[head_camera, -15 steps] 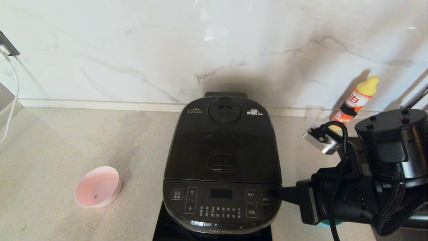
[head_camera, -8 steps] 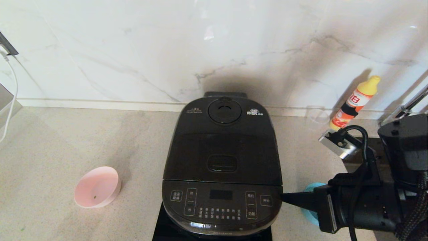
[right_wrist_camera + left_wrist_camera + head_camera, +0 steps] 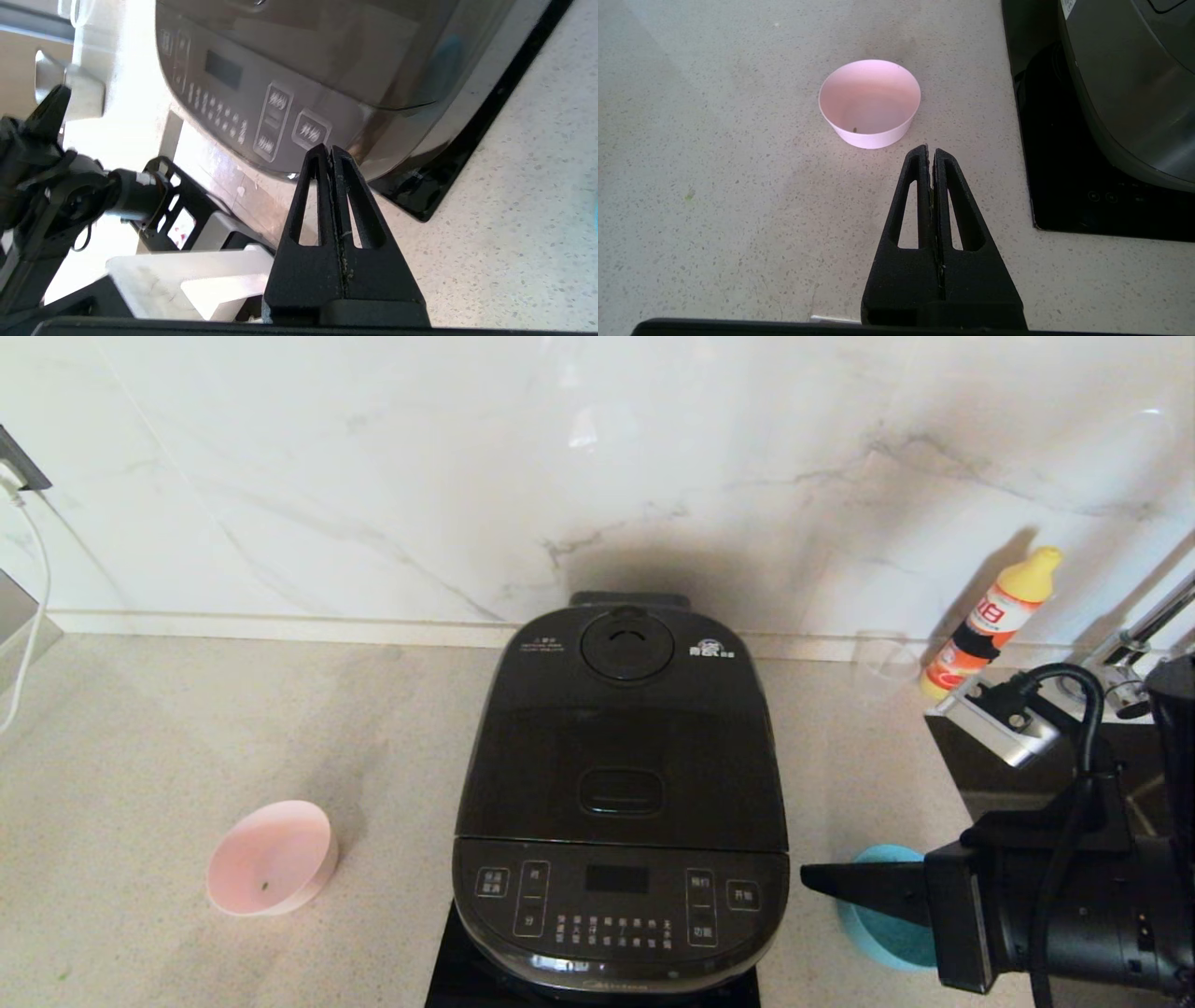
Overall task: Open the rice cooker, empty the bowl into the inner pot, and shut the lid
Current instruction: Press the start button
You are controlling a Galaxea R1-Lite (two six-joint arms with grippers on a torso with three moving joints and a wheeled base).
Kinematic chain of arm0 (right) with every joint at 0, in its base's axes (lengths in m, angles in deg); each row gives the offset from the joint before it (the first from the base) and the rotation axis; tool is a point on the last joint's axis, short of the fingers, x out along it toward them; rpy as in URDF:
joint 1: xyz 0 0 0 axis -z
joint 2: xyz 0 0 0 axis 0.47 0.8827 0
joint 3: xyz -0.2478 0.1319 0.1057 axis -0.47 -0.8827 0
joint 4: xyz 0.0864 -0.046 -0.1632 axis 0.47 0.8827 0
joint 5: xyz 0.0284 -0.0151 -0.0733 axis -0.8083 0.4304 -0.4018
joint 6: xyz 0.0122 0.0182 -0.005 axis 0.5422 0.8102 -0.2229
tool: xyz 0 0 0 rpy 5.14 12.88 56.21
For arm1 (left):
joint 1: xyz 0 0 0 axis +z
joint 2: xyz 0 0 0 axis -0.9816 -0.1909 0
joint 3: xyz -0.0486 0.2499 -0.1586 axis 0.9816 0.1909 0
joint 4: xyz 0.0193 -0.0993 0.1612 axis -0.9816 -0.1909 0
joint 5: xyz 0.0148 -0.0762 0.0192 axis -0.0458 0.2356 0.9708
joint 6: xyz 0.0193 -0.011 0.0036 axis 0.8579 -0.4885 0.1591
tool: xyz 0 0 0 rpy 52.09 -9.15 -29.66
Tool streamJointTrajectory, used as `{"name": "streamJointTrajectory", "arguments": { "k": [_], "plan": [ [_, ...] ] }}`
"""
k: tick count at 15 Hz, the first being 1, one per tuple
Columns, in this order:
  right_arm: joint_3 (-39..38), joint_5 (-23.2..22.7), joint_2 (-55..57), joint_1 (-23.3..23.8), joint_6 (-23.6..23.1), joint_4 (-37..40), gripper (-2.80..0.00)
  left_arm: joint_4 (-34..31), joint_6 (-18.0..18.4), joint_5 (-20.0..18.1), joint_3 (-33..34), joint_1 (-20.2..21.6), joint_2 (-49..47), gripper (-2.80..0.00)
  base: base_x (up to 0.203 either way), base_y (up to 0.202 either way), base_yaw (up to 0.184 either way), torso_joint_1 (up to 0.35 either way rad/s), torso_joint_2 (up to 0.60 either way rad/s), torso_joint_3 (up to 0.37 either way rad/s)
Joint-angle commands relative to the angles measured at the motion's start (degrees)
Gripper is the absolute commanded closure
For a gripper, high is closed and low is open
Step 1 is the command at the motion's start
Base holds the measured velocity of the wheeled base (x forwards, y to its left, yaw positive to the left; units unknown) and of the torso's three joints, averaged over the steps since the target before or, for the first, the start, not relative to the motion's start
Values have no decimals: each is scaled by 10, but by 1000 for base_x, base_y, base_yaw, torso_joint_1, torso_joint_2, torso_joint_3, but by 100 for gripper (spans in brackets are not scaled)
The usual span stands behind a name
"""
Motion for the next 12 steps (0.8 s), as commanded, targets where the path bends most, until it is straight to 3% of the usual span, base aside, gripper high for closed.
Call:
{"name": "streamJointTrajectory", "arguments": {
  "k": [1,12],
  "plan": [
    [-10,-2,0,-18,1,0,0,0,0,0,5,1,-1,0,0,0,0,0,0,0],
    [-12,-2,29,-61,1,-2,0,0,0,0,5,0,-1,0,0,0,0,0,0,0]
  ]
}}
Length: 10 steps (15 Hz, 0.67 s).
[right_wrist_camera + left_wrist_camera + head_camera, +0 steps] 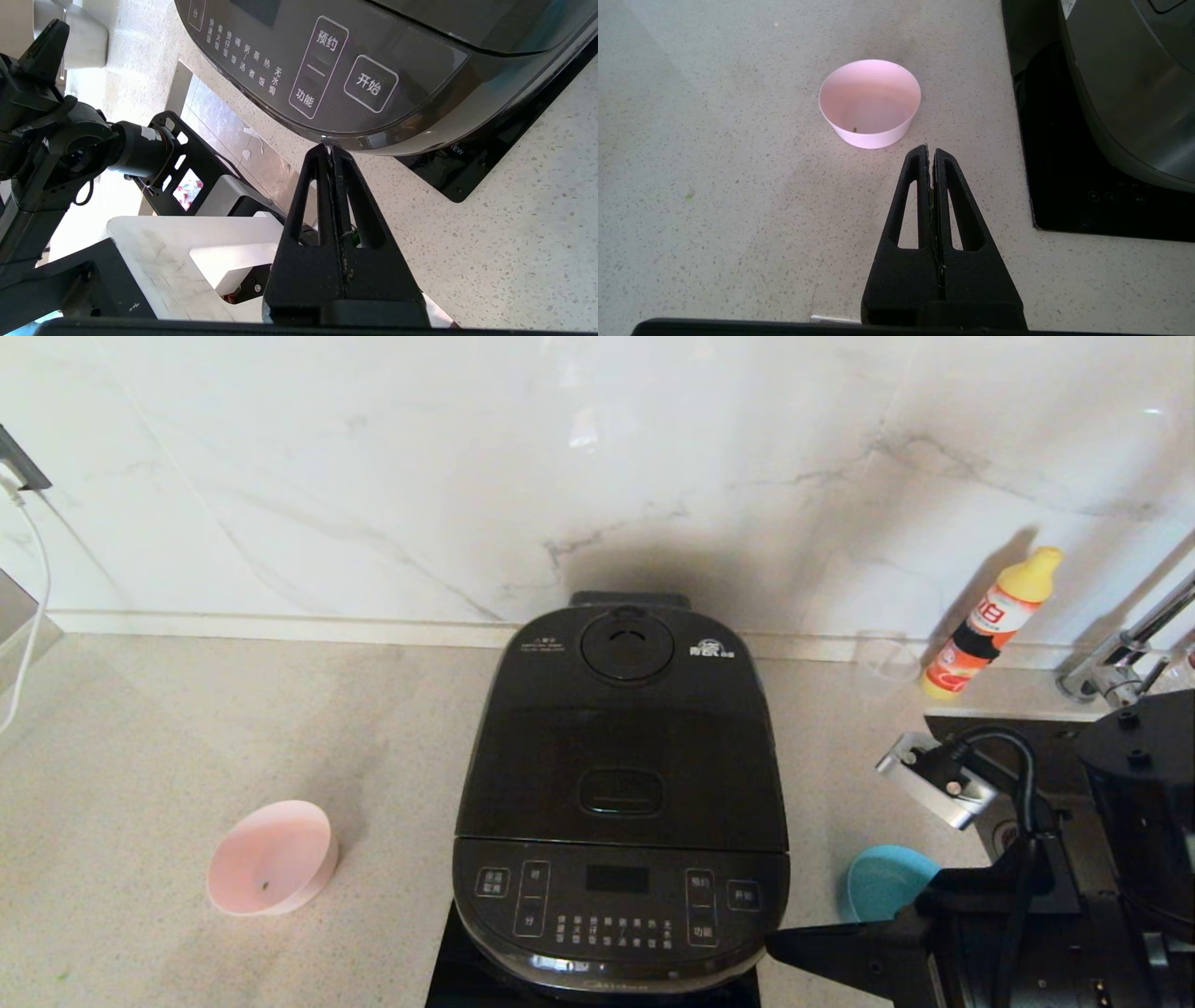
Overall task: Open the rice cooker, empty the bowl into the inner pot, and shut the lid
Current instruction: Press the start button
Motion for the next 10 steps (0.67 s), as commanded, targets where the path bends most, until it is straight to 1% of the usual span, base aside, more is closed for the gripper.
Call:
{"name": "streamJointTrajectory", "arguments": {
  "k": [1,10],
  "plan": [
    [0,-1,4,-1,1,0,0,0,0,0,5,0,-1,0,0,0,0,0,0,0],
    [11,0,8,-4,3,-3,0,0,0,0,5,1,-1,0,0,0,0,0,0,0]
  ]
}}
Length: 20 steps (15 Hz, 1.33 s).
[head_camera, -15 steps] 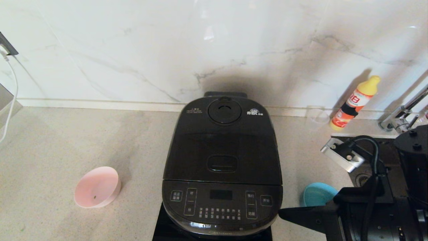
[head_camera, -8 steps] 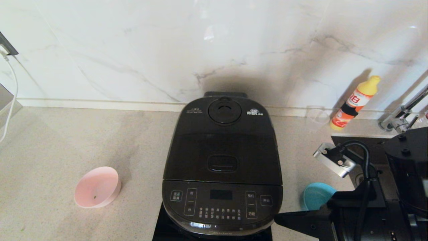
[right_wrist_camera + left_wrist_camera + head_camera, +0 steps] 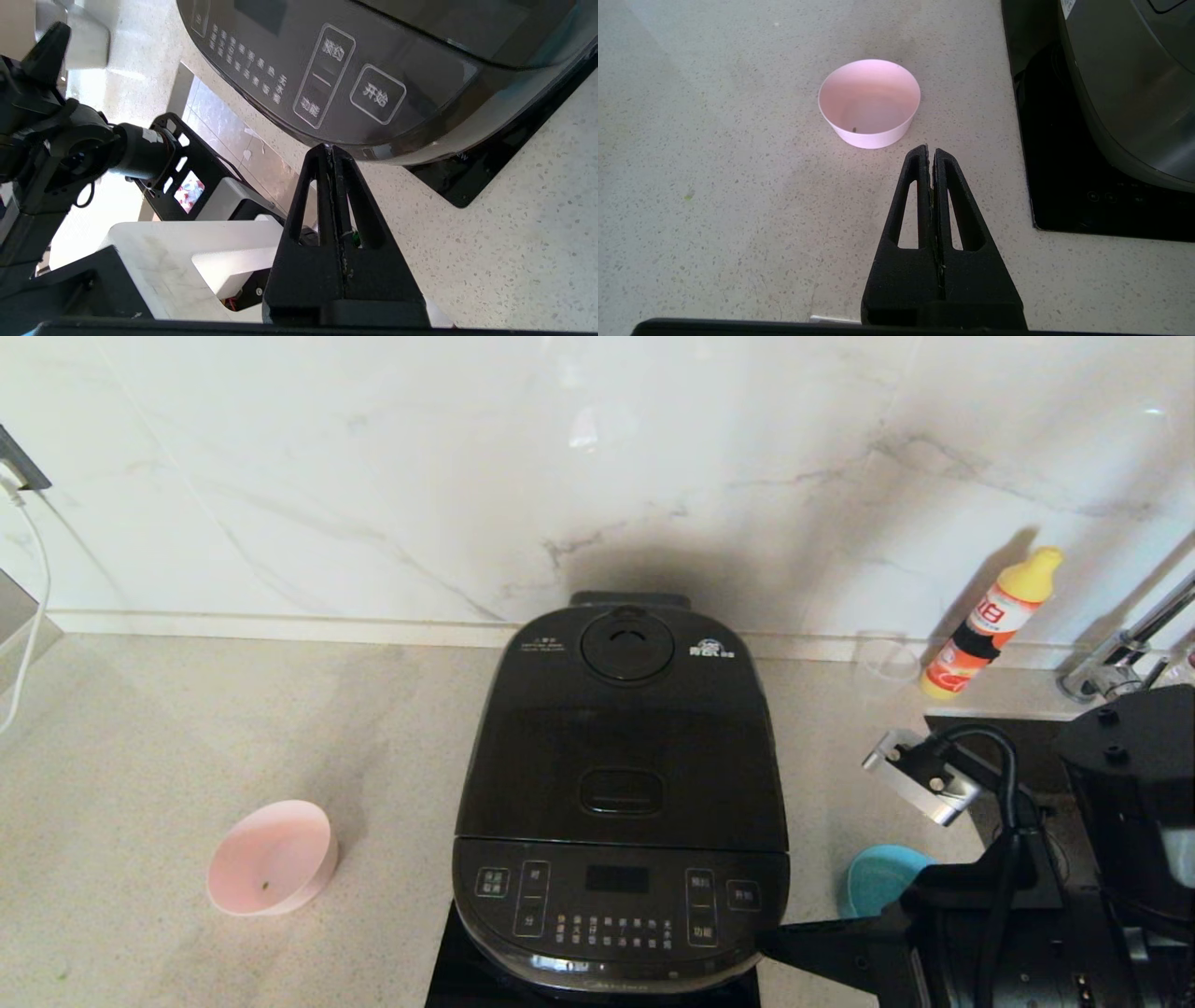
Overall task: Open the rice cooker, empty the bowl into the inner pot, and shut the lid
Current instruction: Press the start button
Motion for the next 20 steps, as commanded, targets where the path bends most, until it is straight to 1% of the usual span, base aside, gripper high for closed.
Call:
{"name": "streamJointTrajectory", "arguments": {
  "k": [1,17,20],
  "plan": [
    [2,0,-3,0,2,0,0,0,0,0,5,0,-1,0,0,0,0,0,0,0],
    [20,0,-1,2,1,-4,0,0,0,0,5,1,-1,0,0,0,0,0,0,0],
    [21,0,-1,10,0,-4,0,0,0,0,5,1,-1,0,0,0,0,0,0,0]
  ]
}}
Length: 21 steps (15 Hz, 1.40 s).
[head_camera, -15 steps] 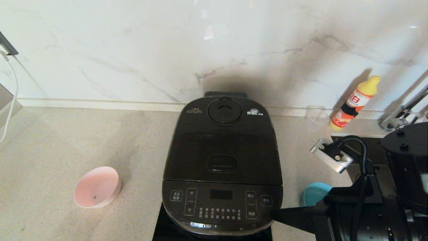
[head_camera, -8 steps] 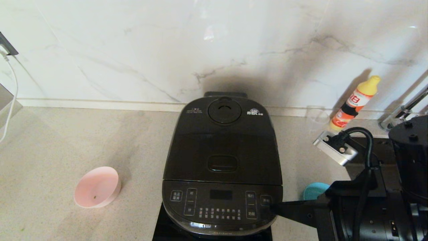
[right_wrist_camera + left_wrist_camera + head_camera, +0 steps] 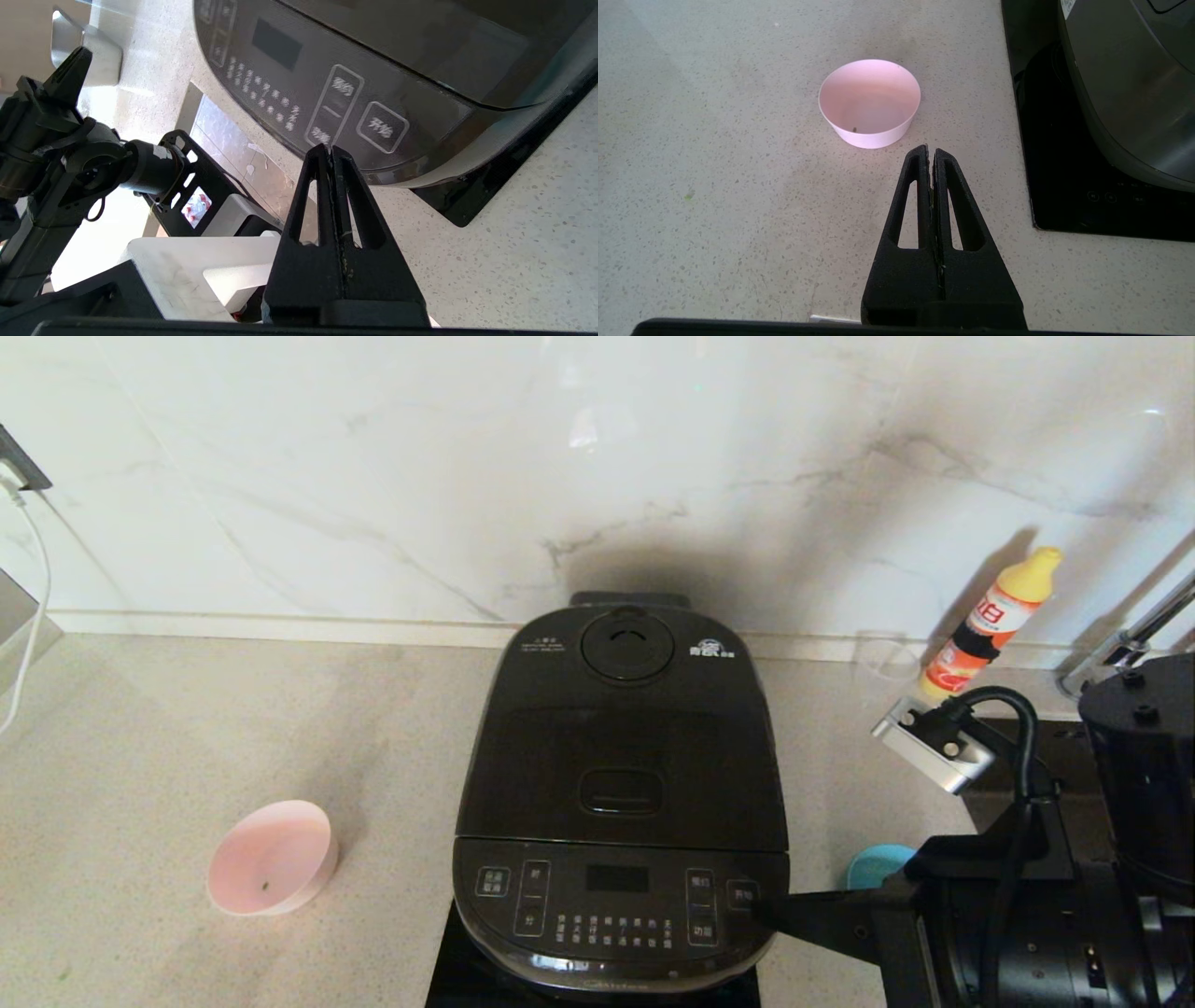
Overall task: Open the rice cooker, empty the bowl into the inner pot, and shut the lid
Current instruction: Press the start button
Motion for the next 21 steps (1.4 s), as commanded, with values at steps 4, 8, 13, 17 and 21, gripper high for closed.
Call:
{"name": "streamJointTrajectory", "arguments": {
  "k": [4,8,13,17,21],
  "plan": [
    [-1,-1,16,8,3,-2,0,0,0,0,5,0,-1,0,0,0,0,0,0,0],
    [-4,-2,28,16,3,-10,0,0,0,0,5,0,-1,0,0,0,0,0,0,0],
    [-8,-2,33,33,0,-28,0,0,0,0,5,0,-1,0,0,0,0,0,0,0],
    [-6,-3,42,37,0,-29,0,0,0,0,5,0,-1,0,0,0,0,0,0,0],
    [-4,-3,55,37,1,-40,0,0,0,0,5,0,-1,0,0,0,0,0,0,0]
  ]
}}
